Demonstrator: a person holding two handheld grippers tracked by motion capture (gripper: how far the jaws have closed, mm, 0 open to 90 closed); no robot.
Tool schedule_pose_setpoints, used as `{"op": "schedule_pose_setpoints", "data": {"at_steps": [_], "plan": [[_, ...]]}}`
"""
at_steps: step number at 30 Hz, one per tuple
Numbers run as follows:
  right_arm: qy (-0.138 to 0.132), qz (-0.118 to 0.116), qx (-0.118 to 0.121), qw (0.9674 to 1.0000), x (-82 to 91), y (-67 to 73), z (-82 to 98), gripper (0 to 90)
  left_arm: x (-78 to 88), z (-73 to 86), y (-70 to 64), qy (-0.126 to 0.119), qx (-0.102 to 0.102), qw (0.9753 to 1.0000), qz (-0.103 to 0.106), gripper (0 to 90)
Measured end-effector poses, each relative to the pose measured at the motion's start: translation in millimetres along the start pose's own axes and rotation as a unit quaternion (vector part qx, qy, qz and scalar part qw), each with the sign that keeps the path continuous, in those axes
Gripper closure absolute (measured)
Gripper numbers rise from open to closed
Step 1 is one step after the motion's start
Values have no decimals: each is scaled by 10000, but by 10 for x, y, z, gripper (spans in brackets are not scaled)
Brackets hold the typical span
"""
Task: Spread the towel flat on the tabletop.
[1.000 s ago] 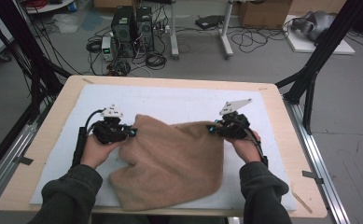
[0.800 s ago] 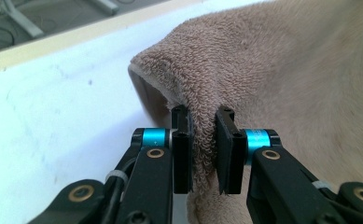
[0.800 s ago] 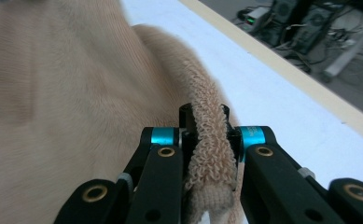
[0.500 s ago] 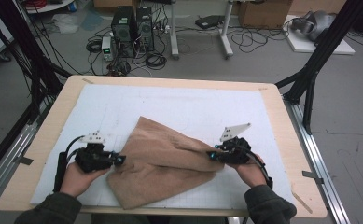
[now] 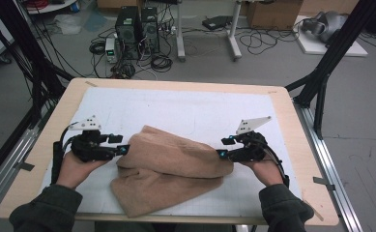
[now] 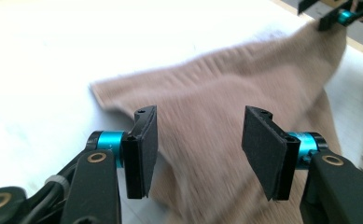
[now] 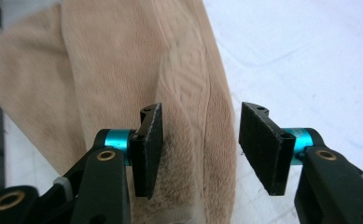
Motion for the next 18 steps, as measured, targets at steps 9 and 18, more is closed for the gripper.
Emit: {"op": "schedule_pose_setpoints", "data": {"at_steps": [9,18], "plan": [[727,31,-206,9971,-347,-58,266,515,-741,194,273,1000,-284,9942,-280,481],[929,-248,-53,9954,-512,61,457,896,-858,475,186,1536,-103,9880,119,892]]}}
Point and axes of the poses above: each handheld gripper's, and its own axes: x roughly backward along the jaws, z roughly out of its underside, y roughly to its left, the point moved 4 cm from there along -x, roughly forward along the jaws, and after that the axes turned 8 degrees about -y, right-handed, at the moved point
